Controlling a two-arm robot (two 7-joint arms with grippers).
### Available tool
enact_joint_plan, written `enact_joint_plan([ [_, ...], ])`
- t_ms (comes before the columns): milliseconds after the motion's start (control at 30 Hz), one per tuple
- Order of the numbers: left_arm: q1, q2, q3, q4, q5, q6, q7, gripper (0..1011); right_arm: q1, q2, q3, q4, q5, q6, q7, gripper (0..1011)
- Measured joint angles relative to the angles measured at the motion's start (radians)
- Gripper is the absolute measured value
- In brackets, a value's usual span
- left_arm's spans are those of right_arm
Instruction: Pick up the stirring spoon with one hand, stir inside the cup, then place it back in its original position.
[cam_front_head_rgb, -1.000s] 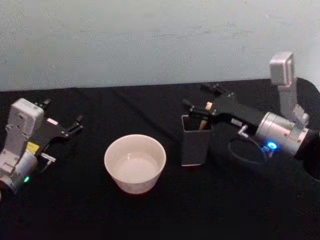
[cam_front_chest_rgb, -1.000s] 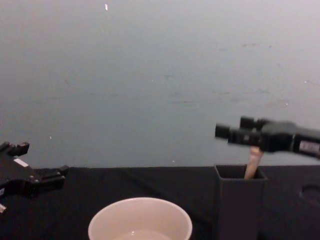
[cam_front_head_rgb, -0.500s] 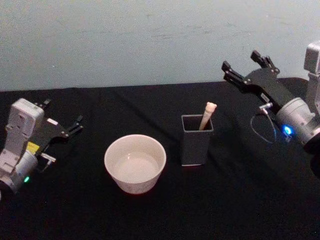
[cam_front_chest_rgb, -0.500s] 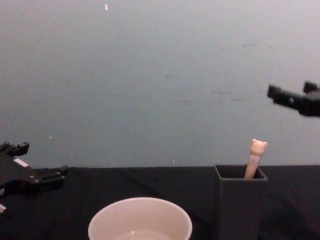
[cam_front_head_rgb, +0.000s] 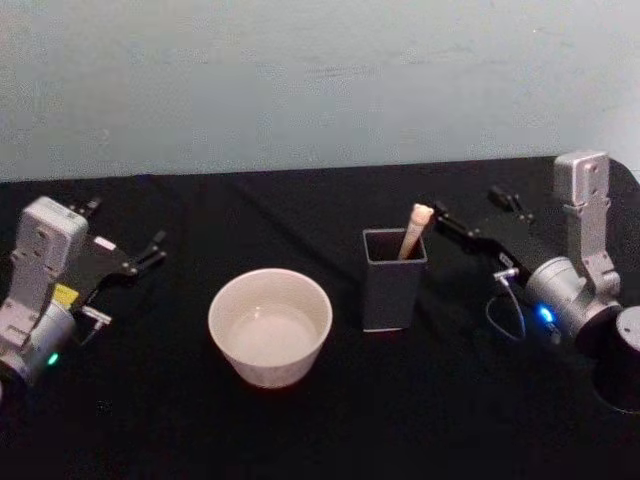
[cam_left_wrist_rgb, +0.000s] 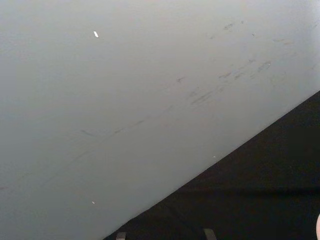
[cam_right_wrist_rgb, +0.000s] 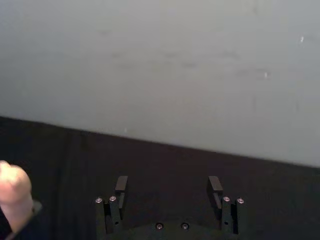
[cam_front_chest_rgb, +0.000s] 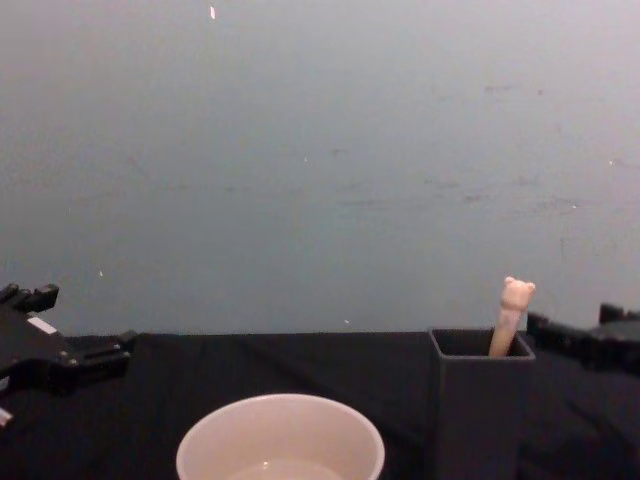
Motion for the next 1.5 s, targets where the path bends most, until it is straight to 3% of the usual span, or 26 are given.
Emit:
enact_joint_plan([
  [1500,0.0,0.0,0.0,0.0,0.0,0.0,0.0,1001,0.001,0.0,0.001,0.0,-0.001,0.0,-0.001,1002],
])
